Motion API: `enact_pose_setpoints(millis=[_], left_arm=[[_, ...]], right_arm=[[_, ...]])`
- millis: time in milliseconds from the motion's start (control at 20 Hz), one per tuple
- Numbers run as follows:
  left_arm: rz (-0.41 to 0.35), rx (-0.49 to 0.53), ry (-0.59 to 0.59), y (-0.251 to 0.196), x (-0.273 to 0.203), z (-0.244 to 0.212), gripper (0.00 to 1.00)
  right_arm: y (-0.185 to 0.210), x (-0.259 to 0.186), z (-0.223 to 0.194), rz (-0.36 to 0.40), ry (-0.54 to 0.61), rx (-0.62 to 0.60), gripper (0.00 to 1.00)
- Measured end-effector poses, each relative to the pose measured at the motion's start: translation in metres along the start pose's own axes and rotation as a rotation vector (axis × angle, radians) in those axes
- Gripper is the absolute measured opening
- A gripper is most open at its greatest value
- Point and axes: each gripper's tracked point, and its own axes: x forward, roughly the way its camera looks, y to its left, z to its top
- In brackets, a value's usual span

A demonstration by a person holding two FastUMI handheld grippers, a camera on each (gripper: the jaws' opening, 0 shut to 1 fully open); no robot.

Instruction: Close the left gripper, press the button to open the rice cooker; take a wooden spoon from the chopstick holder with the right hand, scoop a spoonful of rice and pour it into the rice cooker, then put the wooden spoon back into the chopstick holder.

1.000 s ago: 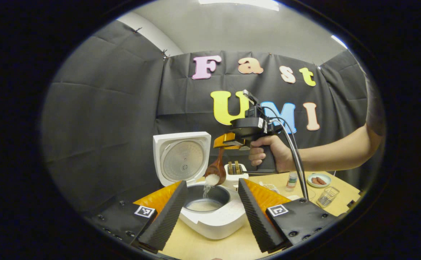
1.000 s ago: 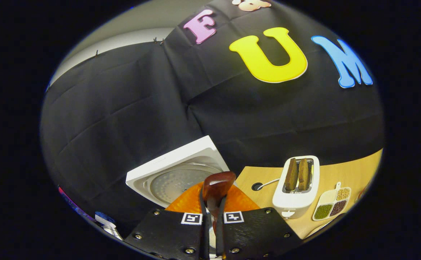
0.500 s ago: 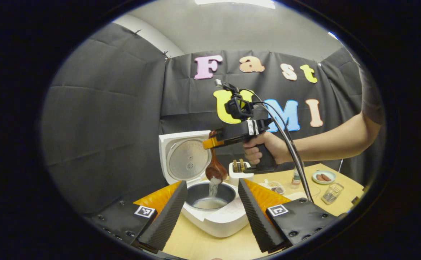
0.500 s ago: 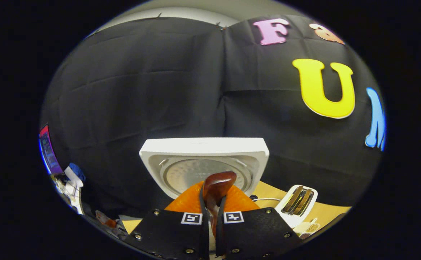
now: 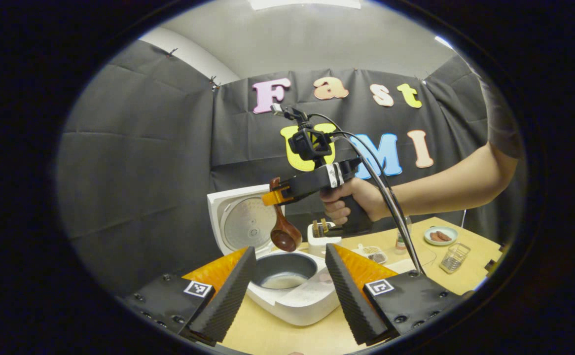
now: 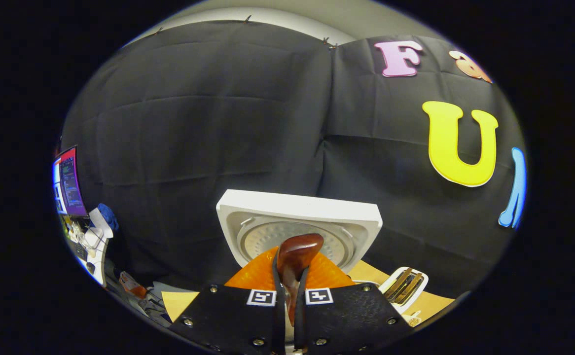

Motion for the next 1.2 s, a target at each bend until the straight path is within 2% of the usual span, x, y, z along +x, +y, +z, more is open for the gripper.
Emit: enact_pose_setpoints(millis=[200,300,550,900,1200], left_arm=[[-0.024,-0.018,-0.015,-0.008,0.005,0.01,0.99],[-0.043,-0.029,-0.021,-0.017,0.007,0.013,0.96],[-0.081,-0.076,-0.011,-0.042,0.024,0.012,0.97],[-0.163,-0.06,-0.037,-0.085,0.036,0.033,0.96],[-0.205,-0.091,-0.055,-0.128,0.049,0.039,0.97]], right_arm=[[-0.03,-0.03,0.021,-0.021,-0.066,0.188,0.07],[-0.047,-0.043,0.022,-0.032,-0.075,0.294,0.07],[-0.099,-0.099,0.027,-0.057,-0.134,0.598,0.07],[-0.168,-0.196,0.002,-0.181,-0.215,0.783,0.07],[-0.208,-0.283,-0.037,-0.315,-0.218,0.839,0.07]])
